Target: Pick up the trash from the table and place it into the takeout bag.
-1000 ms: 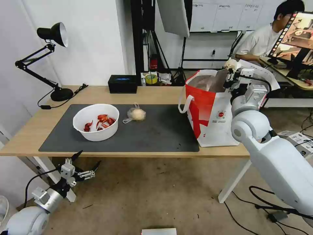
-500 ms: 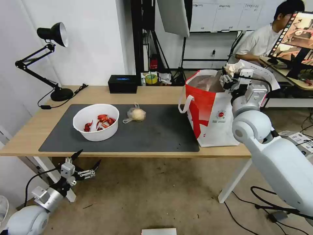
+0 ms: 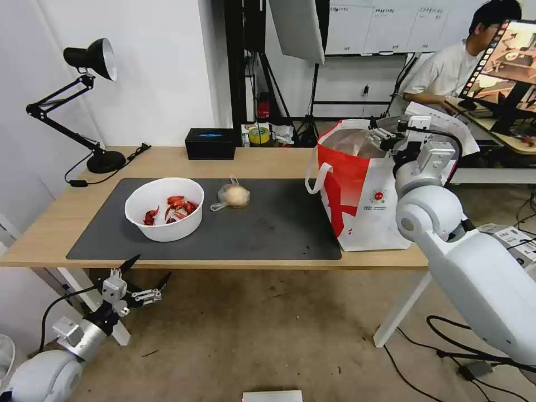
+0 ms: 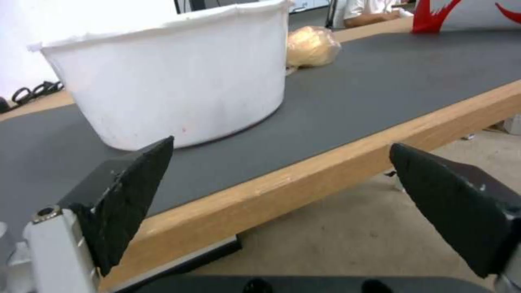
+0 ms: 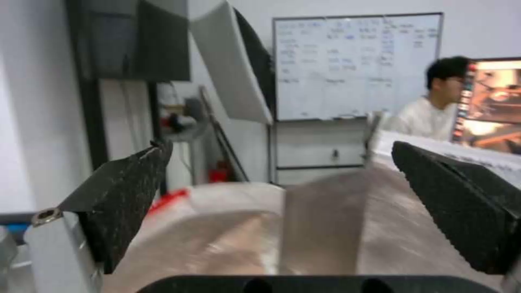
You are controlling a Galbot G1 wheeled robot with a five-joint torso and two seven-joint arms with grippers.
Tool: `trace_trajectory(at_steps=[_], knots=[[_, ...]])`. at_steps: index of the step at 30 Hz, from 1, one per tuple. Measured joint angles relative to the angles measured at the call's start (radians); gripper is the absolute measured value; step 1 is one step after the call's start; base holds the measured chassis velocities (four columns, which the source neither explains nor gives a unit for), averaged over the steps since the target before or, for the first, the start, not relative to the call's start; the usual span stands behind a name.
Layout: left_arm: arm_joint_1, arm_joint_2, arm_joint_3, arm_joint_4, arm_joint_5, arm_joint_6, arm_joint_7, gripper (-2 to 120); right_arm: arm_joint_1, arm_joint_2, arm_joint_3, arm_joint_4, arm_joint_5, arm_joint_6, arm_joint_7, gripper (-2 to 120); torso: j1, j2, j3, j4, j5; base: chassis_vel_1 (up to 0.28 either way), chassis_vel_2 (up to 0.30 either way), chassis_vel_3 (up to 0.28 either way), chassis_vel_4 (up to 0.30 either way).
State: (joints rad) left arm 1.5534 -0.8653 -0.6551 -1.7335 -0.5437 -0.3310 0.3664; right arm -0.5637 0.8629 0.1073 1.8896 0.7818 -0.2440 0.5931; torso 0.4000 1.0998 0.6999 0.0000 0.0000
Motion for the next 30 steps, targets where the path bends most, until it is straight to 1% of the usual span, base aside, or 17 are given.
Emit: trace_trajectory(at_steps=[3, 4, 7, 8, 11, 12, 14, 15, 18, 19, 21, 22, 24, 25, 27, 30], knots=[[-0.001, 0.001, -0.003, -0.002, -0.006, 0.000, 0.000, 100, -0.012, -0.009, -0.002, 0.046, 0.031, 0.040, -0.032, 100, 0.000, 0.000, 0.000, 0.0000, -0.0001, 0.000, 0.000, 0.000, 0.000], [-0.001, 0.001, -0.003, -0.002, -0.006, 0.000, 0.000, 100, -0.012, -0.009, -0.002, 0.046, 0.031, 0.040, -0.032, 100, 0.000, 0.000, 0.000, 0.0000, -0.0001, 0.000, 0.000, 0.000, 0.000], [0.001, 0.008, -0.015, -0.006, -0.016, 0.000, -0.002, 100, -0.069, -0.035, -0.016, 0.115, 0.022, 0.086, -0.095, 100, 0.000, 0.000, 0.000, 0.0001, -0.0001, 0.000, 0.000, 0.000, 0.000], [0.001, 0.008, -0.015, -0.006, -0.016, 0.000, -0.002, 100, -0.069, -0.035, -0.016, 0.115, 0.022, 0.086, -0.095, 100, 0.000, 0.000, 0.000, 0.0001, -0.0001, 0.000, 0.000, 0.000, 0.000], [0.007, 0.014, -0.031, -0.009, -0.023, 0.000, -0.005, 100, -0.200, -0.069, -0.004, 0.192, -0.005, 0.147, -0.218, 100, 0.000, 0.000, 0.000, 0.0000, 0.0001, 0.000, 0.000, 0.000, 0.000], [0.007, 0.014, -0.031, -0.009, -0.023, 0.000, -0.005, 100, -0.200, -0.069, -0.004, 0.192, -0.005, 0.147, -0.218, 100, 0.000, 0.000, 0.000, 0.0000, 0.0001, 0.000, 0.000, 0.000, 0.000], [0.011, 0.014, -0.039, -0.009, -0.025, -0.001, -0.005, 100, -0.294, -0.079, 0.010, 0.242, -0.042, 0.170, -0.279, 100, 0.000, 0.000, 0.000, -0.0001, -0.0002, 0.000, 0.000, 0.000, 0.000], [0.011, 0.014, -0.039, -0.009, -0.025, -0.001, -0.005, 100, -0.294, -0.079, 0.010, 0.242, -0.042, 0.170, -0.279, 100, 0.000, 0.000, 0.000, -0.0001, -0.0002, 0.000, 0.000, 0.000, 0.000], [0.013, 0.002, -0.040, -0.010, -0.025, -0.003, -0.005, 100, -0.418, -0.079, 0.022, 0.277, -0.121, 0.215, -0.321, 100, 0.000, 0.000, 0.000, 0.0002, -0.0003, 0.000, 0.000, 0.000, 0.000], [0.013, 0.002, -0.040, -0.010, -0.025, -0.003, -0.005, 100, -0.418, -0.079, 0.022, 0.277, -0.121, 0.215, -0.321, 100, 0.000, 0.000, 0.000, 0.0002, -0.0003, 0.000, 0.000, 0.000, 0.000], [0.018, -0.001, -0.039, -0.013, -0.023, -0.004, -0.005, 100, -0.527, -0.049, 0.049, 0.288, -0.172, 0.245, -0.345, 100, 0.000, 0.000, 0.000, -0.0001, 0.0003, 0.000, 0.000, 0.000, 0.000], [0.018, -0.001, -0.039, -0.013, -0.023, -0.004, -0.005, 100, -0.527, -0.049, 0.049, 0.288, -0.172, 0.245, -0.345, 100, 0.000, 0.000, 0.000, -0.0001, 0.0003, 0.000, 0.000, 0.000, 0.000], [0.024, -0.001, -0.040, -0.014, -0.022, -0.004, -0.004, 100, -0.630, -0.014, 0.077, 0.290, -0.221, 0.282, -0.358, 100, 0.000, 0.000, 0.000, -0.0002, 0.0000, 0.000, 0.000, 0.000, 0.000], [0.024, -0.001, -0.040, -0.014, -0.022, -0.004, -0.004, 100, -0.630, -0.014, 0.077, 0.290, -0.221, 0.282, -0.358, 100, 0.000, 0.000, 0.000, -0.0002, 0.0000, 0.000, 0.000, 0.000, 0.000], [0.027, -0.001, -0.042, -0.011, -0.019, -0.005, -0.004, 100, -0.749, 0.037, 0.105, 0.275, -0.295, 0.349, -0.368, 100, 0.000, 0.000, 0.000, 0.0000, 0.0000, 0.000, 0.000, 0.000, 0.000], [0.026, -0.002, -0.041, -0.007, -0.018, -0.006, -0.004, 100, -0.816, 0.074, 0.119, 0.254, -0.345, 0.391, -0.377, 100, 0.000, 0.000, 0.000, 0.0000, 0.0000, 0.000, 0.000, 0.000, 0.000]])
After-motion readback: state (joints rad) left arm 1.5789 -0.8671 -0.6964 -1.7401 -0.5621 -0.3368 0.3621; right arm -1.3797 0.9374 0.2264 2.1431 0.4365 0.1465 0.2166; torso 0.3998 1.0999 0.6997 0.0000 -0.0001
